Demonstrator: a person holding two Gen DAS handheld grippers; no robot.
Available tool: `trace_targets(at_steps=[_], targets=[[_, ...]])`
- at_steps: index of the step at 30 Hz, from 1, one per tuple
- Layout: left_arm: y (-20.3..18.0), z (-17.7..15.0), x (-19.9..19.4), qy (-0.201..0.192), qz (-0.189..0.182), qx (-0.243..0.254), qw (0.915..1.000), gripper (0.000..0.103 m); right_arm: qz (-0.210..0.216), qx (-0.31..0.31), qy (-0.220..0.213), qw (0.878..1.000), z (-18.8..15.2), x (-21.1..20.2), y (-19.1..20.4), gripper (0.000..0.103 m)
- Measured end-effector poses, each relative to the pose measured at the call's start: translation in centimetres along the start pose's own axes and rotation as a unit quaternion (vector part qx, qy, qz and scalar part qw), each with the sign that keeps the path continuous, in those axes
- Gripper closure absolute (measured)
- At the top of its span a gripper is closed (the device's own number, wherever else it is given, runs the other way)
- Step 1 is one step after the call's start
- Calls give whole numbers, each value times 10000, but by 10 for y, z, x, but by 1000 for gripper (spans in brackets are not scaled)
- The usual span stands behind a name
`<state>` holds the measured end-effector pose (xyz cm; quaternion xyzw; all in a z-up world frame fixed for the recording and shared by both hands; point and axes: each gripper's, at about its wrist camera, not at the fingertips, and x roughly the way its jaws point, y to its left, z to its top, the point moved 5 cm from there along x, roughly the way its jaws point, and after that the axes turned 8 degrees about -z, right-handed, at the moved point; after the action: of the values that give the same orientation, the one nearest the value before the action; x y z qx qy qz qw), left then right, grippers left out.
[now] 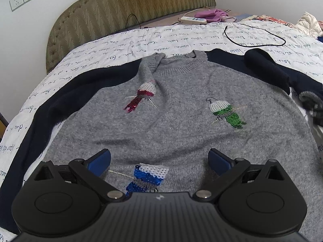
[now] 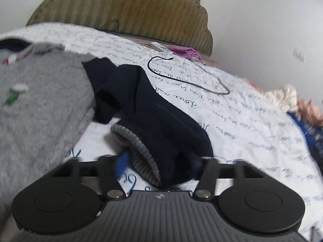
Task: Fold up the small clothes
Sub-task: 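Move the right gripper to the navy sleeve cuff and grasp it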
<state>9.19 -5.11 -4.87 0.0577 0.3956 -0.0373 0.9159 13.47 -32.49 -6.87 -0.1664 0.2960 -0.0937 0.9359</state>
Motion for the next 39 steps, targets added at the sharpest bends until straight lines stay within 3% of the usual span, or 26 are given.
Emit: trace_targets(at_steps=[3,5,8,12,16,19,23,25,28,30,35,37,39], targets=[[0,0,-1,-10,-18,18,10000,0,426,1032,119,9937,3,3,-25,78],[-1,0,-2,-31,-59,14,10000,0,907,2038,262,9745,2,9,-52,88],[-4,1,-3,-26,-116,42,9999,0,1370,3320,377,9325,-6,22,-95,90],[-9,2,-3,-33,-93,137,9999,0,1561,4497,482,8781,-20,43,-146,90],[-9,1,1,27,-115,111,9999,0,1297,5096,557,8487,-34,67,-185,90],[-12,0,3,60,-102,133,9998,0,1287,5605,637,8156,-46,87,-209,91],[-13,1,3,60,-75,186,9998,0,889,5791,660,8077,-56,105,-229,90],[-13,1,3,65,-60,184,9998,0,1020,5949,816,7932,-64,114,-231,81],[-11,1,4,84,-67,132,9999,0,1267,6208,738,7701,-72,107,-229,57],[-11,2,5,94,-87,105,9999,0,1457,6242,595,7652,-72,95,-222,37],[-14,2,7,88,-122,143,9998,0,1745,6204,672,7617,-71,81,-195,35],[-16,2,8,100,-130,166,9997,0,1685,6195,637,7640,-66,88,-194,41],[-17,2,7,96,-119,205,9997,0,1562,6294,590,7589,-61,99,-198,51]])
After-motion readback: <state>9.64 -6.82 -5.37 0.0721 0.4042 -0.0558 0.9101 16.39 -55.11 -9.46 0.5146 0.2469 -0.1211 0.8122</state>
